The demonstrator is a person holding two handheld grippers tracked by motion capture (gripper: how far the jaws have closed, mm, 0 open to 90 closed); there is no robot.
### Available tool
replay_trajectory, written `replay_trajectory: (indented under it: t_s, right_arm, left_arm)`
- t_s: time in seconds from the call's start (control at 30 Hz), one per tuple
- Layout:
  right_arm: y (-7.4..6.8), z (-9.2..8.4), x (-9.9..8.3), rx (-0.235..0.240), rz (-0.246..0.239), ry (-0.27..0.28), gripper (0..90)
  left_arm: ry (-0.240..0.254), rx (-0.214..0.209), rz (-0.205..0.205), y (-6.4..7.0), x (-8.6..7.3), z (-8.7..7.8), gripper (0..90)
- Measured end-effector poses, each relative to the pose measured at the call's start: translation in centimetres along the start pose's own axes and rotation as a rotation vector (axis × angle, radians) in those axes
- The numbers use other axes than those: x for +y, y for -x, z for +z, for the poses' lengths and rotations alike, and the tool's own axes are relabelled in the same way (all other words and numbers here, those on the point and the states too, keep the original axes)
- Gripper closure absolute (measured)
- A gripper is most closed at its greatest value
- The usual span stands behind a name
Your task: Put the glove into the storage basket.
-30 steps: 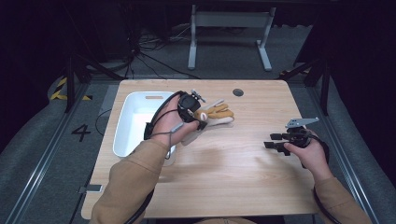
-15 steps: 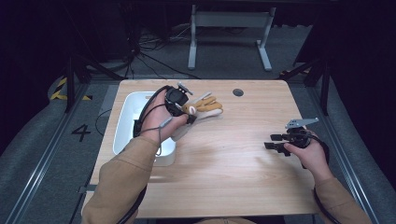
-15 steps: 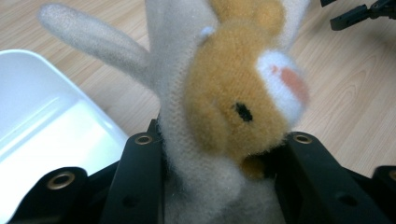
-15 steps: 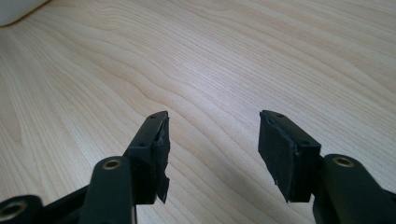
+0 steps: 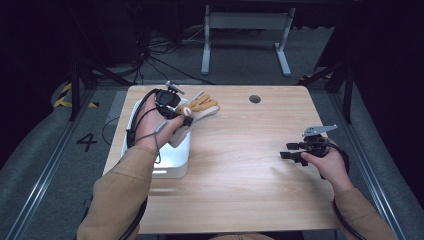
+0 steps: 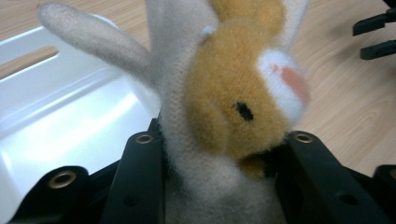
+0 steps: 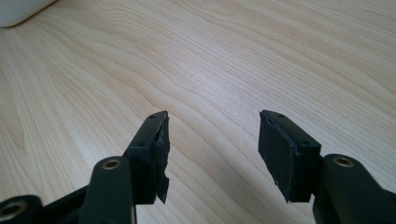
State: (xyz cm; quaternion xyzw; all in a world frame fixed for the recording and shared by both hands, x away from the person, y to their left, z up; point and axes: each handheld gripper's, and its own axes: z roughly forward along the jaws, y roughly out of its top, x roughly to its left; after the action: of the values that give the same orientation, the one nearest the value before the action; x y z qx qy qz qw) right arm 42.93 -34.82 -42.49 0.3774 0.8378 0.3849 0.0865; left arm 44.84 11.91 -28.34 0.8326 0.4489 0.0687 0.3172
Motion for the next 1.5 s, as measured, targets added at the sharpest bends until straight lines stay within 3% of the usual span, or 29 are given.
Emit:
replay_trajectory:
  t_s: [0.17,0.33,0.37,0.5,0.57,0.87,1.1,1.33,1.5]
  right_arm:
    - [-0.1,0.4,0.3,0.01,-0.009,-0.003,44.1]
    - [-0.2,0.7,0.4,0.015,-0.011,-0.005,44.1]
    - [-0.2,0.7,0.4,0.016,-0.011,-0.005,44.1]
    - [-0.2,0.7,0.4,0.015,-0.013,-0.007,44.0]
    - [-0.2,0.7,0.4,0.009,-0.016,-0.009,44.0]
    - [-0.2,0.6,0.3,0.013,-0.014,-0.01,43.7]
    - [-0.2,0.6,0.3,0.015,-0.014,-0.013,43.3]
    - [-0.2,0.6,0.3,0.015,-0.012,-0.005,43.3]
    - [-0.3,0.6,0.3,0.016,-0.015,-0.006,43.4]
  left_arm:
    - [0.012,0.04,-0.05,-0.9,-0.6,-0.4,64.1]
    - [0.022,0.055,-0.103,-1.6,-1.1,-0.5,64.1]
    - [0.028,0.059,-0.13,-2.0,-1.3,-0.6,64.1]
    - [0.037,0.074,-0.157,-2.5,-1.5,-0.6,64.1]
    - [0.027,0.112,-0.165,-2.7,-1.7,-0.6,64.1]
    - [0.021,0.106,-0.247,-3.4,-2.2,-0.1,63.9]
    - [0.011,0.144,-0.292,-4.3,-2.7,0.6,63.9]
    - [-0.004,0.168,-0.33,-5.3,-3.8,1.9,63.9]
    - [-0.016,0.156,-0.374,-5.9,-4.7,3.1,63.7]
